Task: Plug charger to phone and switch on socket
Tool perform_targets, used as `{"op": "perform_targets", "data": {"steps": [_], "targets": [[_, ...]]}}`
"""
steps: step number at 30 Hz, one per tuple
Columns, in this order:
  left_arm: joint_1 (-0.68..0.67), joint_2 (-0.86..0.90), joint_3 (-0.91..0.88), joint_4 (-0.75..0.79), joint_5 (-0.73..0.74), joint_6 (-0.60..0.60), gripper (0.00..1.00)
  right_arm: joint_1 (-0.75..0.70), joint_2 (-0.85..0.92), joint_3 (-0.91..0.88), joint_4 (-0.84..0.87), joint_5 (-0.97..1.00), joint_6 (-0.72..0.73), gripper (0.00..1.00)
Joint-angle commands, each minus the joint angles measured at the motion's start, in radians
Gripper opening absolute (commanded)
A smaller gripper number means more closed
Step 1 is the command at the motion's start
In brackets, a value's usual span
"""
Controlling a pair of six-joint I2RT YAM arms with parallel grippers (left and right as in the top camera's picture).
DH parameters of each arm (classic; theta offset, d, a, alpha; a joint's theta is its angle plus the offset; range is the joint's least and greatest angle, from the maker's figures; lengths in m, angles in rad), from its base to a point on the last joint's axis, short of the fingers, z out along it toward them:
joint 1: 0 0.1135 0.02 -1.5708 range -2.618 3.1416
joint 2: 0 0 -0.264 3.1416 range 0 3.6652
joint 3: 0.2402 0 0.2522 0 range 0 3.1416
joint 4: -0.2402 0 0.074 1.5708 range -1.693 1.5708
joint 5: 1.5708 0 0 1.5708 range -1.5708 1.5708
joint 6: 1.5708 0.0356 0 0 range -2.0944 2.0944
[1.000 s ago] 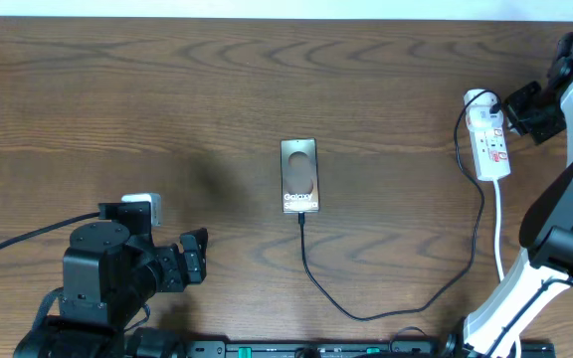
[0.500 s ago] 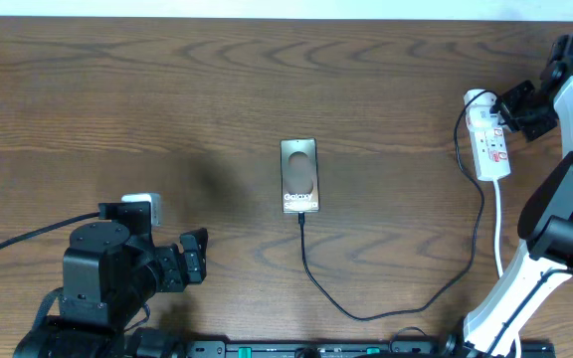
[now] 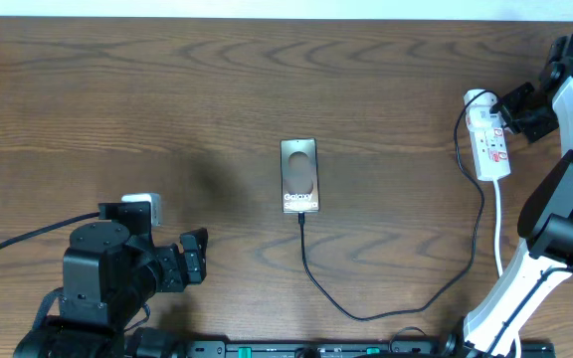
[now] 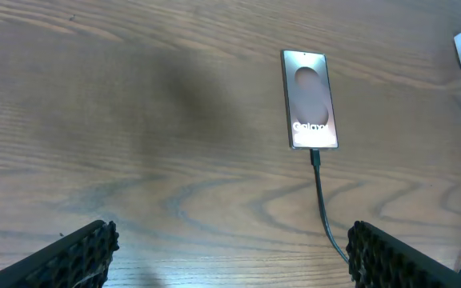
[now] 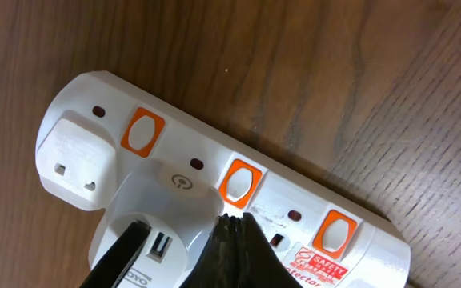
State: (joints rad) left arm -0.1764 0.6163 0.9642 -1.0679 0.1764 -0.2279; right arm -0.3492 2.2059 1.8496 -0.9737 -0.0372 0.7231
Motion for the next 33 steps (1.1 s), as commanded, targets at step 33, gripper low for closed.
{"op": "perform_targets", "data": {"steps": [33], "targets": [[0.006, -0.001, 0.006, -0.002, -0.013, 0.014, 0.93, -0.003, 0.104, 0.021, 0.039, -0.193, -0.047, 0.01]]}}
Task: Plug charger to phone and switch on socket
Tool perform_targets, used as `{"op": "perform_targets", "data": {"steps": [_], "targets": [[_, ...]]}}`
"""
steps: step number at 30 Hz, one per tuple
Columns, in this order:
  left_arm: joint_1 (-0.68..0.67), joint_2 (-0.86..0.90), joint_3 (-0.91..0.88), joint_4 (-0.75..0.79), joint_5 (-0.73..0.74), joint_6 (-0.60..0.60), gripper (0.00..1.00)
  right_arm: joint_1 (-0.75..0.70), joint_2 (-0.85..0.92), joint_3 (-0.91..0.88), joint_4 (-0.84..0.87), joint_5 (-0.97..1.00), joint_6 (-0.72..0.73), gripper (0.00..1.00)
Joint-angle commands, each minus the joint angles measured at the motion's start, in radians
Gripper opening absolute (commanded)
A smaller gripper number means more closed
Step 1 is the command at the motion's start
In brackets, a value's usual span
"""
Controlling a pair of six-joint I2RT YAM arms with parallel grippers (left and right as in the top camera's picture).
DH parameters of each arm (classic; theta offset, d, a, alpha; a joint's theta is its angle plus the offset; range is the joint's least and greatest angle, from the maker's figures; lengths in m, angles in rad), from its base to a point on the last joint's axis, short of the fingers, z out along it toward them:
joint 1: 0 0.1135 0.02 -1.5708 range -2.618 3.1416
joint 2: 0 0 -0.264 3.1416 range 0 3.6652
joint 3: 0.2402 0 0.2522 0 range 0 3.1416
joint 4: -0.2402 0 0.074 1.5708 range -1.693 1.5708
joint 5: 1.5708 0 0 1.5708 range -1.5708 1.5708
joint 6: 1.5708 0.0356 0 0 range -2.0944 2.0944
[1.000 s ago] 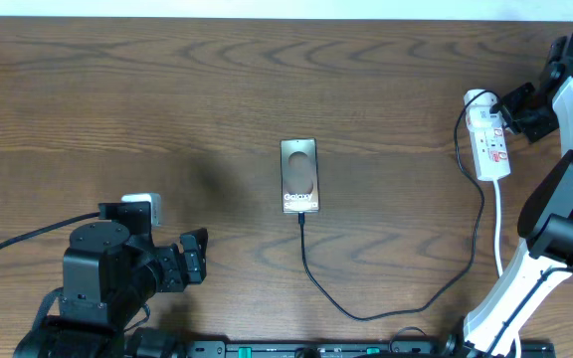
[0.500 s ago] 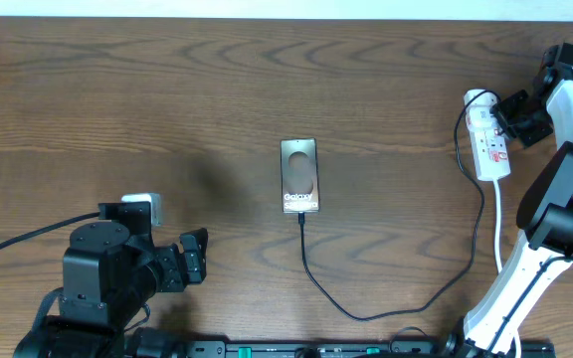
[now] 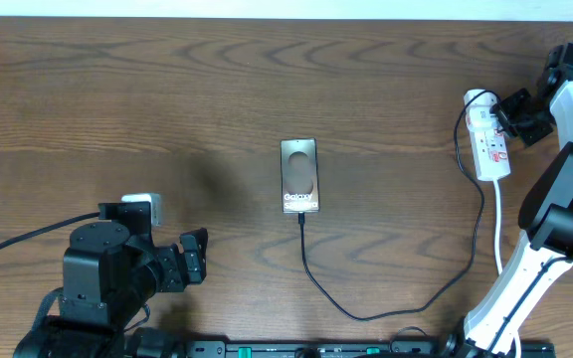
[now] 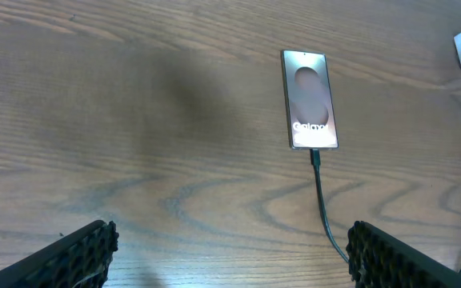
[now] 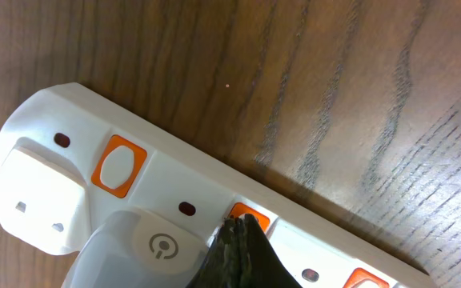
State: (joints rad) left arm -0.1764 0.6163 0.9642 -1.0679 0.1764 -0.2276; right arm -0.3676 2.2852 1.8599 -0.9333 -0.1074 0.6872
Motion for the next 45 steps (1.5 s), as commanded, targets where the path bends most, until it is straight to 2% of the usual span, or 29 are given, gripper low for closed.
{"op": "perform_targets", "data": {"steps": [1, 17, 26, 38, 41, 45], "targets": [[0.006, -0.001, 0.006, -0.002, -0.013, 0.013, 0.93, 0.014, 0.024, 0.01, -0.002, -0.144, -0.011, 0.01], [0.006, -0.001, 0.006, -0.002, -0.013, 0.013, 0.93, 0.03, 0.03, 0.008, -0.024, -0.161, 0.023, 0.01], [0.006, -0.001, 0.006, -0.002, -0.013, 0.013, 0.93, 0.037, 0.106, 0.008, -0.025, -0.192, 0.02, 0.01], [0.006, -0.001, 0.006, -0.002, -0.013, 0.013, 0.93, 0.08, 0.143, 0.008, -0.061, -0.342, -0.099, 0.01], [0.006, -0.001, 0.006, -0.002, -0.013, 0.013, 0.93, 0.081, 0.122, 0.009, -0.082, -0.313, -0.109, 0.01], [0.006, -0.001, 0.006, -0.002, -0.013, 0.013, 0.93, 0.076, 0.039, 0.01, -0.119, -0.126, -0.109, 0.01]]}}
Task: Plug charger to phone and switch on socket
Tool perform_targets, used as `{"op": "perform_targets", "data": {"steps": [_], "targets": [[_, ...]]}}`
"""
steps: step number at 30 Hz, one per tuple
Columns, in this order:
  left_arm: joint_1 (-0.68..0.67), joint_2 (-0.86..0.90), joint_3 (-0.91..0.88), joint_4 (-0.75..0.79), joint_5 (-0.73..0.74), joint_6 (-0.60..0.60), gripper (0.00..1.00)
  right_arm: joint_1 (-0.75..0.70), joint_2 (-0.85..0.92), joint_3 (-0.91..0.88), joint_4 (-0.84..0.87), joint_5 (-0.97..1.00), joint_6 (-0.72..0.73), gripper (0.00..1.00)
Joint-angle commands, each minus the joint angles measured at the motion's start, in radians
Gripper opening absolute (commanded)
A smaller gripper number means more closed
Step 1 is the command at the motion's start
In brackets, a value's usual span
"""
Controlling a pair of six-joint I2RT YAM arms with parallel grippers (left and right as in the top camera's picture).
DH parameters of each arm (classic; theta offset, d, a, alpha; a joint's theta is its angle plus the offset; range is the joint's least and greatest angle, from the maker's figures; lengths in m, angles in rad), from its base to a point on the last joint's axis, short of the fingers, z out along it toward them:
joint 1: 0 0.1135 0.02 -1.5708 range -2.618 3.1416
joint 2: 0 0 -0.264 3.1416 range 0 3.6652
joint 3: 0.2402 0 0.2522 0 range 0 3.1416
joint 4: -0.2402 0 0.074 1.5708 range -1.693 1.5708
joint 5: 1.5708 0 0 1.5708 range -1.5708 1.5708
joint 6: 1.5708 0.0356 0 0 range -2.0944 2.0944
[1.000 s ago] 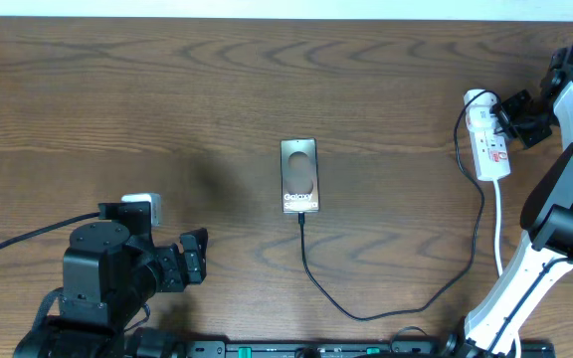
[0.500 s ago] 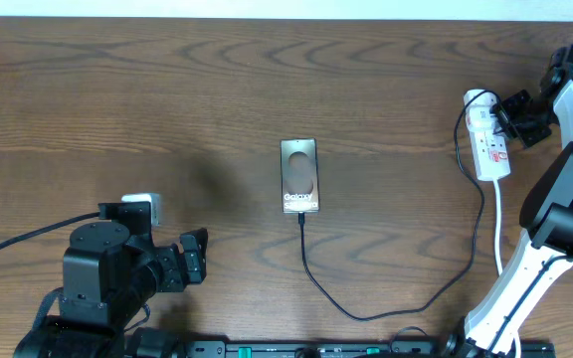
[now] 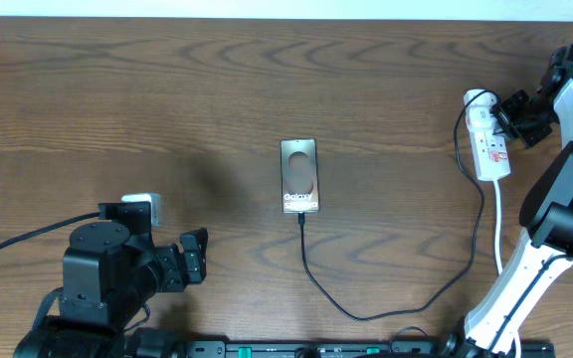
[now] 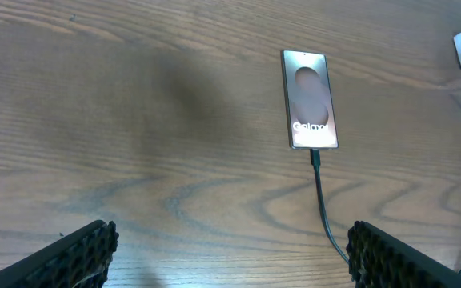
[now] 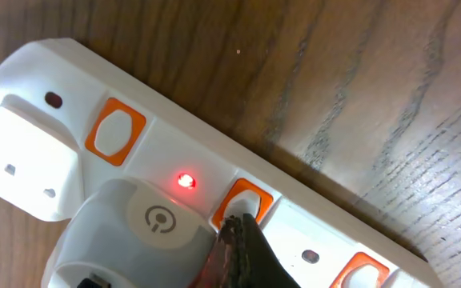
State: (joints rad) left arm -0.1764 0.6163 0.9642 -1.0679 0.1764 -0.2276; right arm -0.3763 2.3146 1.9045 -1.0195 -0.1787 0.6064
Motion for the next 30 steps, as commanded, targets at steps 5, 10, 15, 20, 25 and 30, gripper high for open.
{"op": "perform_targets", "data": {"steps": [5, 10, 15, 20, 25, 30], "targets": [[0.006, -0.001, 0.006, -0.002, -0.013, 0.013, 0.93, 0.077, -0.161, -0.035, -0.09, 0.206, -0.028, 0.01], [0.006, -0.001, 0.006, -0.002, -0.013, 0.013, 0.93, 0.077, -0.385, -0.035, -0.108, 0.369, -0.047, 0.01], [0.006, -0.001, 0.006, -0.002, -0.013, 0.013, 0.93, 0.077, -0.627, -0.035, -0.11, 0.489, -0.047, 0.01], [0.006, -0.001, 0.006, -0.002, -0.013, 0.013, 0.93, 0.077, -0.869, -0.035, -0.008, 0.276, -0.164, 0.01], [0.006, -0.001, 0.006, -0.002, -0.013, 0.013, 0.93, 0.077, -1.064, -0.035, 0.254, -0.279, -0.435, 0.1], [0.006, -0.001, 0.006, -0.002, -0.013, 0.013, 0.93, 0.078, -1.22, -0.035, 0.538, -0.456, -0.436, 0.19]]}}
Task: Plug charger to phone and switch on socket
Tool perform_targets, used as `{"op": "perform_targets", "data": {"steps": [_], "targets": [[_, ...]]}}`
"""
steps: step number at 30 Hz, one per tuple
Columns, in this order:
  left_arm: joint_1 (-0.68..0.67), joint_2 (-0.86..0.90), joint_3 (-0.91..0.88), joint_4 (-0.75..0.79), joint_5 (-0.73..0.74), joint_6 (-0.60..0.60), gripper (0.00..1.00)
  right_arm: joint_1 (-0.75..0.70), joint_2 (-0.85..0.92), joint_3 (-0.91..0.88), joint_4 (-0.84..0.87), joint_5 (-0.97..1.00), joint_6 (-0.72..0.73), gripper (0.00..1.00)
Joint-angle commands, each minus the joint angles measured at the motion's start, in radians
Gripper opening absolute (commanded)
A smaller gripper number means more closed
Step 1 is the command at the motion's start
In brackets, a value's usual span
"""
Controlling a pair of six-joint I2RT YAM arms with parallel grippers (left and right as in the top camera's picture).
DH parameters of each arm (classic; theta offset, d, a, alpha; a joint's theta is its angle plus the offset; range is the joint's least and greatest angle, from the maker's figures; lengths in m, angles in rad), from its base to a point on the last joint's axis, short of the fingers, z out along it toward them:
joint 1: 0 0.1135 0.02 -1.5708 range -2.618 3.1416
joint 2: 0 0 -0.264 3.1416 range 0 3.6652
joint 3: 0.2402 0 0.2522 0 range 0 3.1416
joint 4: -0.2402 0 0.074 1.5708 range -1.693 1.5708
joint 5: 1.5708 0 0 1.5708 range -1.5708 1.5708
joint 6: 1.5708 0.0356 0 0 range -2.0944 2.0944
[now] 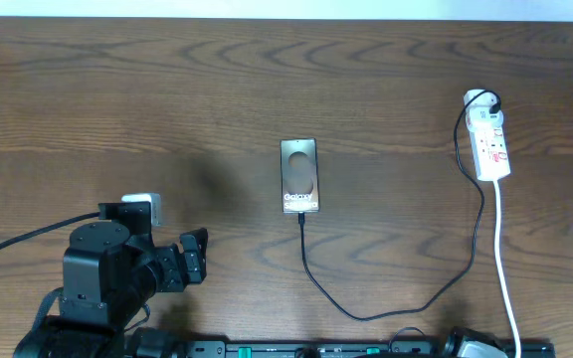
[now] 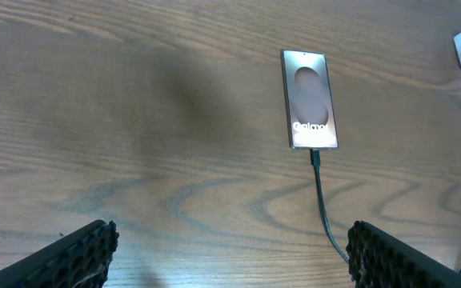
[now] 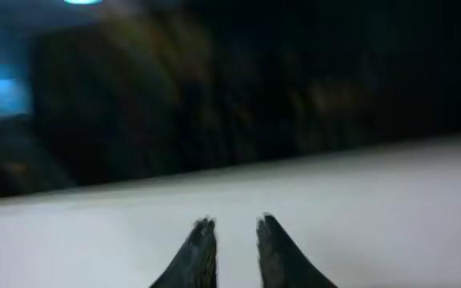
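Note:
The phone (image 1: 299,176) lies screen-up mid-table with the black charger cable (image 1: 366,313) plugged into its near end; the left wrist view shows the phone (image 2: 310,99) too. The cable loops right up to the white power strip (image 1: 489,144) at the far right. My left gripper (image 2: 230,256) hovers open and empty near the front left, well short of the phone. My right gripper (image 3: 232,232) is out of the overhead view; its blurred wrist view shows the fingertips narrowly apart over a pale surface, holding nothing.
The left arm's body (image 1: 97,273) fills the front-left corner. A dark rail (image 1: 366,350) runs along the front edge. The strip's white lead (image 1: 505,268) runs down the right side to the front edge.
My right gripper was shut with its tip on the strip's orange switch, red lamp lit. It has left the strip and the overhead view, fingertips now slightly apart. Left arm unchanged.
The right gripper's tips stood at the charger and the middle switch of the strip, no lamp lit. Then the shut tips pressed on that switch. The red lamp beside it was then lit. Now the right arm is away from the table area.

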State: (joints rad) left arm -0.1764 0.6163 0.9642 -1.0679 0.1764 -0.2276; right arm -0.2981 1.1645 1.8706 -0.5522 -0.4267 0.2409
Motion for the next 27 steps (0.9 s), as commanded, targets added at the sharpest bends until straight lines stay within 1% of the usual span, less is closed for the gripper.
{"op": "perform_targets", "data": {"steps": [1, 3, 5, 7, 9, 11, 12, 14, 17, 19, 20, 24, 27], "targets": [[0.006, -0.001, 0.006, -0.002, -0.013, 0.013, 0.93, 0.002, -0.096, -0.002, 0.082, -0.202, -0.071, 0.2], [0.006, -0.001, 0.006, -0.002, -0.013, 0.013, 0.93, 0.016, -0.146, -0.002, 0.054, -0.184, -0.071, 0.21], [0.006, -0.001, 0.006, -0.002, -0.013, 0.013, 0.93, 0.037, -0.191, -0.002, -0.017, -0.179, -0.077, 0.25], [0.006, -0.001, 0.006, -0.002, -0.013, 0.013, 0.93, 0.074, -0.253, -0.015, -0.117, -0.157, -0.116, 0.25], [0.006, -0.001, 0.006, -0.002, -0.013, 0.013, 0.93, 0.108, -0.324, -0.059, -0.155, -0.14, -0.123, 0.25], [0.006, -0.001, 0.006, -0.002, -0.013, 0.013, 0.93, 0.125, -0.411, -0.132, -0.145, -0.14, -0.123, 0.34], [0.006, -0.001, 0.006, -0.002, -0.013, 0.013, 0.93, 0.125, -0.456, -0.169, -0.144, -0.14, -0.123, 0.41], [0.006, -0.001, 0.006, -0.002, -0.013, 0.013, 0.93, 0.113, -0.549, -0.246, -0.135, -0.14, -0.123, 0.44], [0.006, -0.001, 0.006, -0.002, -0.013, 0.013, 0.93, 0.064, -0.698, -0.362, -0.105, -0.138, -0.123, 0.46], [0.006, -0.001, 0.006, -0.002, -0.013, 0.013, 0.93, 0.05, -0.777, -0.407, -0.12, -0.124, -0.123, 0.47], [0.006, -0.001, 0.006, -0.002, -0.013, 0.013, 0.93, 0.063, -0.807, -0.416, -0.128, -0.125, -0.123, 0.46], [0.006, -0.001, 0.006, -0.002, -0.013, 0.013, 0.93, 0.144, -0.903, -0.421, -0.157, -0.132, -0.123, 0.5], [0.006, -0.001, 0.006, -0.002, -0.013, 0.013, 0.93, 0.164, -0.969, -0.422, -0.187, -0.114, -0.125, 0.48]]}}
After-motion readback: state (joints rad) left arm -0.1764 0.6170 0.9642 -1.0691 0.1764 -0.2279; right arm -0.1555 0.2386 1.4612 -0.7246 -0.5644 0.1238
